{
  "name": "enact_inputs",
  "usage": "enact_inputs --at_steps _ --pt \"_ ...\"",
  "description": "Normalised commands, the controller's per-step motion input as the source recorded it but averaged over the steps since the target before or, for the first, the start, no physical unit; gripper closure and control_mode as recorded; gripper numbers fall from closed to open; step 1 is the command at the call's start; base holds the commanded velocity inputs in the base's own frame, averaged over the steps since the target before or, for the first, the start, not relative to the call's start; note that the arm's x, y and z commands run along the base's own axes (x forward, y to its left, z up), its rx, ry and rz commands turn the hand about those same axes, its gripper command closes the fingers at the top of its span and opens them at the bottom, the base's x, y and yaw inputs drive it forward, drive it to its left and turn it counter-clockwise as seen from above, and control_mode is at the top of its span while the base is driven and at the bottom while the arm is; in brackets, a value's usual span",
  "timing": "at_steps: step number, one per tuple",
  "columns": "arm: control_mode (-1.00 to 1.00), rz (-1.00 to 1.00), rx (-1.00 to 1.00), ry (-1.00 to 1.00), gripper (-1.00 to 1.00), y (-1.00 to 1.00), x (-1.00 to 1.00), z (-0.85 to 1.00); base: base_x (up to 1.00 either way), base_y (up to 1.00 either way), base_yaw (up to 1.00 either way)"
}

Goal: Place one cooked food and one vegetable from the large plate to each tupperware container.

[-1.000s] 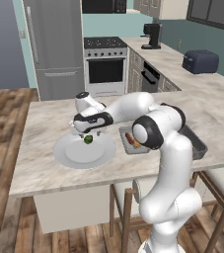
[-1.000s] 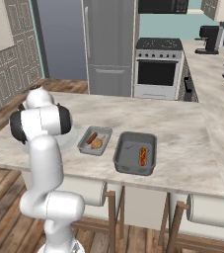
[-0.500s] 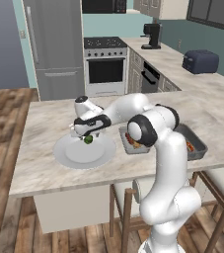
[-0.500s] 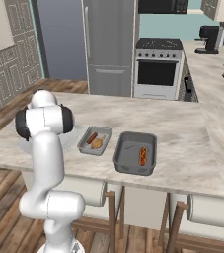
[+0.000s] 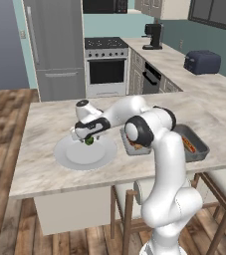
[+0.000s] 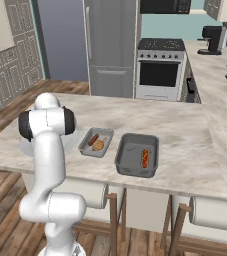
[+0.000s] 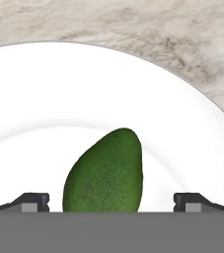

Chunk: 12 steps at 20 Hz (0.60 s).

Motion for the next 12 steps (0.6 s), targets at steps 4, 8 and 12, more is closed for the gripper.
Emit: enact_inputs --at_steps 4,8,12 --pt "-1.00 0.00 0.00 0.00 -1.00 0.00 0.00 -0.08 0.00 0.00 0.00" --pt "-1.00 0.00 0.00 0.00 -1.00 0.00 0.00 -0.05 0.00 0.00 0.00" --pt "-1.00 0.00 0.00 0.00 -1.00 0.00 0.00 0.00 0.00 0.00 0.00"
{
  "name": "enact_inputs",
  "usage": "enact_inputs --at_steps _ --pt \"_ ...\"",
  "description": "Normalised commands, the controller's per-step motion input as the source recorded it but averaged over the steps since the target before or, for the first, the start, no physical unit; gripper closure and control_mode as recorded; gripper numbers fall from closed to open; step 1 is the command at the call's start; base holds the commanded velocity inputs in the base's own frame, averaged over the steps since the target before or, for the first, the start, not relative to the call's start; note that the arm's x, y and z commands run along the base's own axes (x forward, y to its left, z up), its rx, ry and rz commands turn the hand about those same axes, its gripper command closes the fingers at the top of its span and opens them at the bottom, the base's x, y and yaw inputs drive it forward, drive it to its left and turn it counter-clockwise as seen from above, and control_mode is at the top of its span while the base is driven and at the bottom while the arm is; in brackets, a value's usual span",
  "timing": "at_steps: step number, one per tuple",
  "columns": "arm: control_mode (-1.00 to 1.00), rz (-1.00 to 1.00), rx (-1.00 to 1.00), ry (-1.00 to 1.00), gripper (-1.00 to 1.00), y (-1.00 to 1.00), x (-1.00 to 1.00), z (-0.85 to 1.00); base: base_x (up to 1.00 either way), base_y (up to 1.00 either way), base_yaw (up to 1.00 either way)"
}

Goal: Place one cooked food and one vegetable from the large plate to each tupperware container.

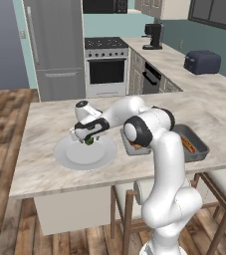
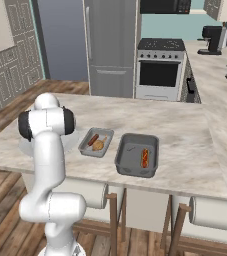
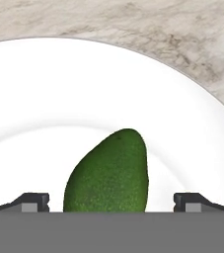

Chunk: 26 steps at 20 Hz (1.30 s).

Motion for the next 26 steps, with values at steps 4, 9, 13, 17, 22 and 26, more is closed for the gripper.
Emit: enact_inputs --at_steps 4,9,13,17,22,26 --pt "-1.00 0.00 0.00 0.00 1.00 0.00 0.00 -0.03 0.00 0.00 0.00" --pt "-1.00 0.00 0.00 0.00 1.00 0.00 0.00 0.00 0.00 0.00 0.00" --pt "-1.00 0.00 0.00 0.00 1.00 -0.01 0.00 0.00 0.00 0.00 0.00" --pt "-1.00 -0.05 0.00 0.00 1.00 -0.28 -0.14 0.31 0.00 0.00 0.00" --pt "-1.00 -0.01 0.01 -0.02 1.00 -0.34 -0.37 0.78 0.00 0.00 0.00" --pt "-1.00 0.00 0.00 -0.02 1.00 -0.49 -0.49 0.92 0.00 0.00 0.00"
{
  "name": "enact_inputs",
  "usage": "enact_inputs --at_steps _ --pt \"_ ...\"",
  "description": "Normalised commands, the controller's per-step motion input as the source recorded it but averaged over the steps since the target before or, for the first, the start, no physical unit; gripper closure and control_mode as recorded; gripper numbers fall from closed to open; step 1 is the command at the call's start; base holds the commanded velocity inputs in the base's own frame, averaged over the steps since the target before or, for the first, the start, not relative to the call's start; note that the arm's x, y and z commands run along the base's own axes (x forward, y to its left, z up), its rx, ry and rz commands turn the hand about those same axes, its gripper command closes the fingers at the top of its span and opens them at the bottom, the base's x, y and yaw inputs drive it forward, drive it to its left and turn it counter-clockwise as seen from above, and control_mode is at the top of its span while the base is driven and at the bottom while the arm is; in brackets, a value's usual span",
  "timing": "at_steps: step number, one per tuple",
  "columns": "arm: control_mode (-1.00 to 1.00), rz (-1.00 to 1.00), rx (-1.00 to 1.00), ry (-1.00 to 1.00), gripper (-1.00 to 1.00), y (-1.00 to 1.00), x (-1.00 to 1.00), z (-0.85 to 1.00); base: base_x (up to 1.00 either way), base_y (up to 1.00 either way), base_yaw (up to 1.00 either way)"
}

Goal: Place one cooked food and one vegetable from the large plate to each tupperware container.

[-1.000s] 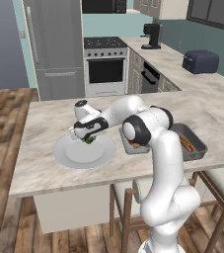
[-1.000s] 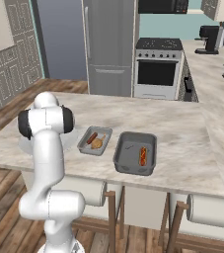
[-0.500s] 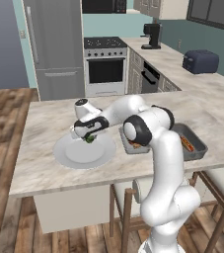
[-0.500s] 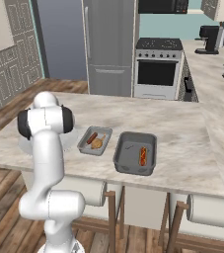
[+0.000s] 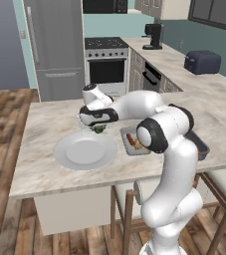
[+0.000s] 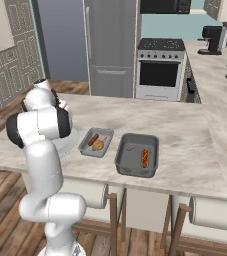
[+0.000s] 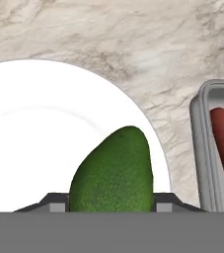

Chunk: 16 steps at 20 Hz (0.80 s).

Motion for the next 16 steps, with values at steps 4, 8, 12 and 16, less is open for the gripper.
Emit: enact_inputs --at_steps 4,8,12,16 --pt "-1.00 0.00 0.00 0.00 1.00 -0.71 -0.29 0.82 0.00 0.00 0.00" --pt "-1.00 0.00 0.00 0.00 1.00 -0.96 -0.26 0.58 0.00 0.00 0.00" --pt "-1.00 0.01 0.05 0.00 1.00 -1.00 -0.19 0.25 0.00 0.00 0.00" --pt "-1.00 0.05 0.09 0.00 1.00 -1.00 -0.15 0.00 0.00 0.00 0.00"
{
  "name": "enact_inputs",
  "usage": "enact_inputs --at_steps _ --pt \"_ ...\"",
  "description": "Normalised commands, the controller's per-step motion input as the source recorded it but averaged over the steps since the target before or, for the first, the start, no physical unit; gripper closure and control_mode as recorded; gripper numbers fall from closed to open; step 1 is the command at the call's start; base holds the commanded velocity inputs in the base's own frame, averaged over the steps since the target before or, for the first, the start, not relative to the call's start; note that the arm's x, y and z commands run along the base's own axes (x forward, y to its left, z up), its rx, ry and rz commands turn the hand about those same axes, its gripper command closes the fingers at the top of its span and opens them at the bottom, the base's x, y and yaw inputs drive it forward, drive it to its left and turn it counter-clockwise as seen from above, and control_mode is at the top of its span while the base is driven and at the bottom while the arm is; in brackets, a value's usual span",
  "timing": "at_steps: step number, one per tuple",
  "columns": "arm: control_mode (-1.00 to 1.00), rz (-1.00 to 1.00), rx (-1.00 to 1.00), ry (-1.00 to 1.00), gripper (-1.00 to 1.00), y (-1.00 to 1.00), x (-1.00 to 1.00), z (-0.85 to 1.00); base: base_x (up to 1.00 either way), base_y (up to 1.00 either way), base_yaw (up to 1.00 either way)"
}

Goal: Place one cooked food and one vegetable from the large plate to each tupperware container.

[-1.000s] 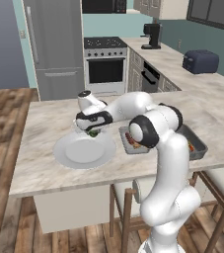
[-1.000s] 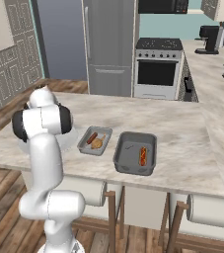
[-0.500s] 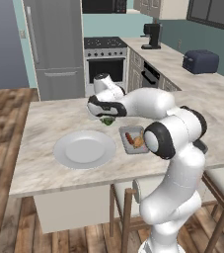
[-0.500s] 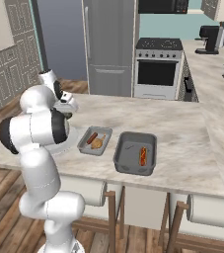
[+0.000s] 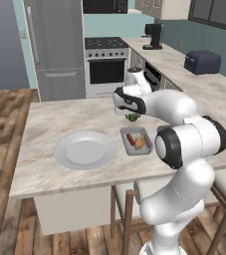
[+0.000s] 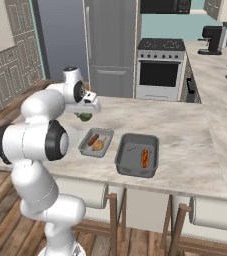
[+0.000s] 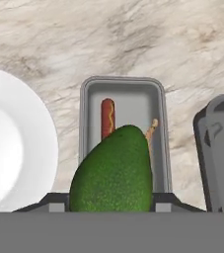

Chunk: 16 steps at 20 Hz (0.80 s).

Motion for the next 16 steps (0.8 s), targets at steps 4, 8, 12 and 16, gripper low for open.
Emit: enact_inputs --at_steps 4,8,12,16 --pt "-1.00 0.06 0.09 0.00 1.00 -1.00 -0.06 0.00 0.00 0.00 0.00" --pt "-1.00 0.02 0.01 0.00 1.00 -1.00 -0.02 0.00 0.00 0.00 0.00" --pt "-1.00 0.00 0.00 0.00 1.00 -0.99 -0.22 -0.03 0.00 0.00 0.00" --pt "-1.00 0.00 0.00 0.00 1.00 -0.77 -0.23 -0.23 0.00 0.00 0.00"
